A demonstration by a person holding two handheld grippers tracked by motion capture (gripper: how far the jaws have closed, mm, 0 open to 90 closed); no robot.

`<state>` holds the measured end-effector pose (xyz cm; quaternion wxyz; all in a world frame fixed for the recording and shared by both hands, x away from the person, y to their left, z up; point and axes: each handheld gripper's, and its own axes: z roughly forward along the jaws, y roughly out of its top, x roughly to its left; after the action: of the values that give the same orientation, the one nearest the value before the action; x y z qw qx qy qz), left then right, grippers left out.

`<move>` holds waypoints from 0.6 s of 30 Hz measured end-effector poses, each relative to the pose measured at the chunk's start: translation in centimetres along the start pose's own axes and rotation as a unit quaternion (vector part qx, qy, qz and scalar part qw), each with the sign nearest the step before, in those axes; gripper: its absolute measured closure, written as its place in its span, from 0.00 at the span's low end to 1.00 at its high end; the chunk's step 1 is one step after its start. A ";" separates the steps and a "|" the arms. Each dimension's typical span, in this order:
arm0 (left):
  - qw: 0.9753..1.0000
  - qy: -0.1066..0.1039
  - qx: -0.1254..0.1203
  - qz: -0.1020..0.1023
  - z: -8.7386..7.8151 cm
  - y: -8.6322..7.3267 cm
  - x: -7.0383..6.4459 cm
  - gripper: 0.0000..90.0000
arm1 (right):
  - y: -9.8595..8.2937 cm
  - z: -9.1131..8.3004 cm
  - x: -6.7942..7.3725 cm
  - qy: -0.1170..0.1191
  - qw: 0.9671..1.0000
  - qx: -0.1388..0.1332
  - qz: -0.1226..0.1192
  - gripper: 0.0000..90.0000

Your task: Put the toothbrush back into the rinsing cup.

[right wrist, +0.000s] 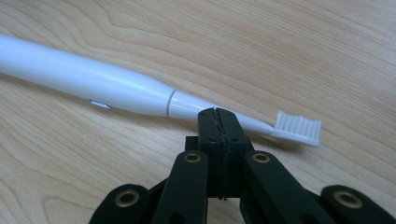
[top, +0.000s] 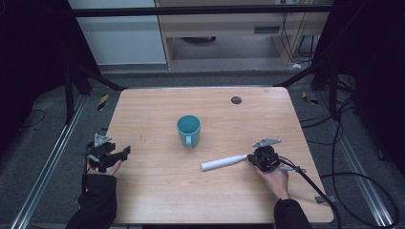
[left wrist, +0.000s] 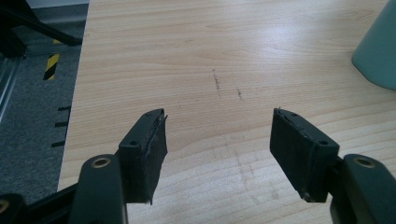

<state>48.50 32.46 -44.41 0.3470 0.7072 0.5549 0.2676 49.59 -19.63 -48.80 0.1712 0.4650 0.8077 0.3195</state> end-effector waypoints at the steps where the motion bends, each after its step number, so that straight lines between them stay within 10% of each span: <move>1: 1.000 0.000 0.000 0.000 0.0 0.0 0.0 0.40 | 0.0 0.0 0.0 -0.001 1.000 0.001 -0.001 1.00; 18: 1.000 0.000 -0.001 -0.002 0.0 0.0 0.1 0.40 | 0.7 1.2 -1.0 0.004 1.000 -0.007 0.012 0.99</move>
<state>48.51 32.54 -44.36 0.3482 0.7058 0.5558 0.2679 51.28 -19.82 -49.23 0.1673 0.4720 0.8006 0.3291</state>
